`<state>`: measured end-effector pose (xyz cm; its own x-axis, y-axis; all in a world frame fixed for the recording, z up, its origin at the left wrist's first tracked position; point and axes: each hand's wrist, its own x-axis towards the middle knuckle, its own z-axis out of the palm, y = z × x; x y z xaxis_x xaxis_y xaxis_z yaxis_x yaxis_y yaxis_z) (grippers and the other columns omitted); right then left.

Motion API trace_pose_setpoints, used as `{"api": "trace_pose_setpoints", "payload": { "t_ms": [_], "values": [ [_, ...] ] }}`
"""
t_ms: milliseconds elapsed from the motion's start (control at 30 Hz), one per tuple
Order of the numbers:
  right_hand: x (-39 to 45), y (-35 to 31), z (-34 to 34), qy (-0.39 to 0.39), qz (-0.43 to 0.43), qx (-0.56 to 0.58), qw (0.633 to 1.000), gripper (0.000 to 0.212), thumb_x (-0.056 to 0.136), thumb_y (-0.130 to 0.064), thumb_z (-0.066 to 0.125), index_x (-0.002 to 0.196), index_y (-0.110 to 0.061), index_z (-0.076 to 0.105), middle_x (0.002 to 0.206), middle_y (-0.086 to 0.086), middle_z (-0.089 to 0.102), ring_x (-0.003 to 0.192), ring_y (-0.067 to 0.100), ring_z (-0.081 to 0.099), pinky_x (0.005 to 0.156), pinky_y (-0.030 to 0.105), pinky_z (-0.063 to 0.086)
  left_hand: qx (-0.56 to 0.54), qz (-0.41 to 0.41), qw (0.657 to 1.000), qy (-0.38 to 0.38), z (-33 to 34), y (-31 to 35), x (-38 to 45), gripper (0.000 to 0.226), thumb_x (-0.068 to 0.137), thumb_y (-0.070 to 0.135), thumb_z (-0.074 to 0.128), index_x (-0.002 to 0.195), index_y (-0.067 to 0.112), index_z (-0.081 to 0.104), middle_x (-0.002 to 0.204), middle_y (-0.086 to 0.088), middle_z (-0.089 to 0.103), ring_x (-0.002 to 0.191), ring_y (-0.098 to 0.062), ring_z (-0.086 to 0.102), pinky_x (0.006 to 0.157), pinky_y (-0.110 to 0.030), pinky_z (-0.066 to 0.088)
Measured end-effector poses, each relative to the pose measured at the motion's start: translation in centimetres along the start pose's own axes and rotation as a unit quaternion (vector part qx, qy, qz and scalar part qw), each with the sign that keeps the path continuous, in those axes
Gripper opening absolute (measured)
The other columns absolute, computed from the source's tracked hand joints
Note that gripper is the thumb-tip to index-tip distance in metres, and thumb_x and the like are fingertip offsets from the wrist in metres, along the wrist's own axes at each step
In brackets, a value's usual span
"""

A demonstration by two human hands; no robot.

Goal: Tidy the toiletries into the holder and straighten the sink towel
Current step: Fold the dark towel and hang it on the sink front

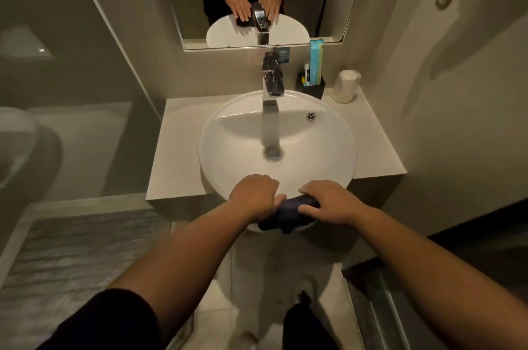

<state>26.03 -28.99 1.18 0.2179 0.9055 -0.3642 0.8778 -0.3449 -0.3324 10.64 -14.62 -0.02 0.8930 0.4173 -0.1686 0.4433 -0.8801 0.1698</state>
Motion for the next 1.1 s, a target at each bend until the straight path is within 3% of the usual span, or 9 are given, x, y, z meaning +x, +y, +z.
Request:
{"api": "trace_pose_setpoints", "payload": {
  "t_ms": [100,267,433,533,633,733,833,967,1100],
  "values": [
    [-0.6,-0.6,0.6,-0.008,-0.023,-0.021,0.999,0.049,0.084,-0.060,0.054,0.119,-0.026,0.057,0.114,0.000,0.065,0.098,0.015,0.055,0.093,0.035,0.044,-0.013,0.024,0.999,-0.027,1.1,0.7,-1.2,0.042,0.090,0.056,0.038,0.092,0.019,0.057,0.093,-0.005,0.065,0.079,-0.022,0.056,0.074,-0.040,0.049],
    [0.0,0.2,1.6,0.005,-0.039,-0.055,0.998,0.050,0.080,-0.055,0.063,0.122,-0.028,0.055,0.118,0.000,0.064,0.104,0.018,0.055,0.096,0.038,0.040,-0.009,0.058,0.997,-0.050,2.3,1.8,-0.9,0.048,0.081,0.062,0.051,0.104,0.020,0.057,0.098,-0.003,0.065,0.084,-0.023,0.059,0.079,-0.041,0.050],
    [0.2,1.1,2.3,0.049,-0.052,-0.084,0.994,0.043,0.082,-0.049,0.064,0.119,-0.029,0.059,0.112,-0.002,0.066,0.100,0.018,0.057,0.091,0.036,0.041,0.012,0.045,0.997,-0.067,3.5,1.9,-0.4,0.041,0.081,0.050,0.060,0.109,0.022,0.056,0.101,-0.001,0.065,0.085,-0.023,0.061,0.071,-0.038,0.052],
    [-0.9,0.7,2.4,0.084,-0.055,-0.059,0.993,0.037,0.085,-0.039,0.064,0.119,-0.026,0.062,0.117,0.001,0.066,0.103,0.020,0.058,0.094,0.037,0.044,0.019,0.033,0.999,-0.024,3.1,2.4,-1.4,0.030,0.085,0.044,0.058,0.106,0.023,0.057,0.096,-0.001,0.067,0.080,-0.022,0.062,0.068,-0.036,0.052],
    [-2.1,0.1,0.6,0.059,-0.047,-0.008,0.997,0.028,0.088,-0.030,0.062,0.116,-0.024,0.065,0.122,0.002,0.060,0.109,0.023,0.056,0.095,0.036,0.045,0.002,0.022,1.000,-0.016,1.4,3.1,-2.5,0.020,0.092,0.038,0.050,0.103,0.022,0.057,0.091,-0.002,0.067,0.073,-0.020,0.059,0.067,-0.036,0.052],
    [-2.9,-0.8,-3.1,0.020,-0.054,0.071,0.996,0.027,0.089,-0.024,0.062,0.116,-0.023,0.064,0.113,0.001,0.063,0.103,0.018,0.057,0.088,0.027,0.043,-0.110,0.004,0.993,-0.037,-1.6,3.9,-4.0,0.019,0.094,0.033,0.051,0.105,0.019,0.056,0.093,-0.004,0.065,0.075,-0.019,0.056,0.065,-0.030,0.041],
    [-3.2,-2.5,-7.7,0.065,-0.074,0.165,0.981,0.037,0.088,-0.026,0.067,0.123,-0.023,0.058,0.117,0.001,0.063,0.102,0.015,0.057,0.084,0.024,0.045,-0.361,-0.046,0.930,-0.047,-4.5,4.3,-5.9,0.024,0.093,0.031,0.056,0.111,0.017,0.057,0.101,-0.004,0.065,0.089,-0.020,0.062,0.077,-0.031,0.049],
    [-2.0,-6.7,-12.2,0.049,-0.100,0.288,0.951,0.032,0.086,-0.025,0.069,0.114,-0.019,0.054,0.096,0.000,0.066,0.087,0.020,0.065,0.058,0.024,0.056,-0.652,-0.110,0.750,0.010,-6.6,3.9,-8.4,0.040,0.088,0.031,0.065,0.123,0.014,0.055,0.116,-0.012,0.066,0.106,-0.028,0.065,0.094,-0.045,0.053],
    [0.9,-11.6,-14.3,0.016,-0.149,0.259,0.954,0.029,0.083,-0.029,0.072,0.106,-0.017,0.059,0.098,0.004,0.069,0.088,0.020,0.067,0.075,0.037,0.061,-0.740,-0.110,0.662,0.051,-8.3,2.3,-10.1,0.037,0.092,0.028,0.059,0.124,0.011,0.056,0.117,-0.011,0.067,0.109,-0.028,0.064,0.089,-0.039,0.055]
  ]
}}
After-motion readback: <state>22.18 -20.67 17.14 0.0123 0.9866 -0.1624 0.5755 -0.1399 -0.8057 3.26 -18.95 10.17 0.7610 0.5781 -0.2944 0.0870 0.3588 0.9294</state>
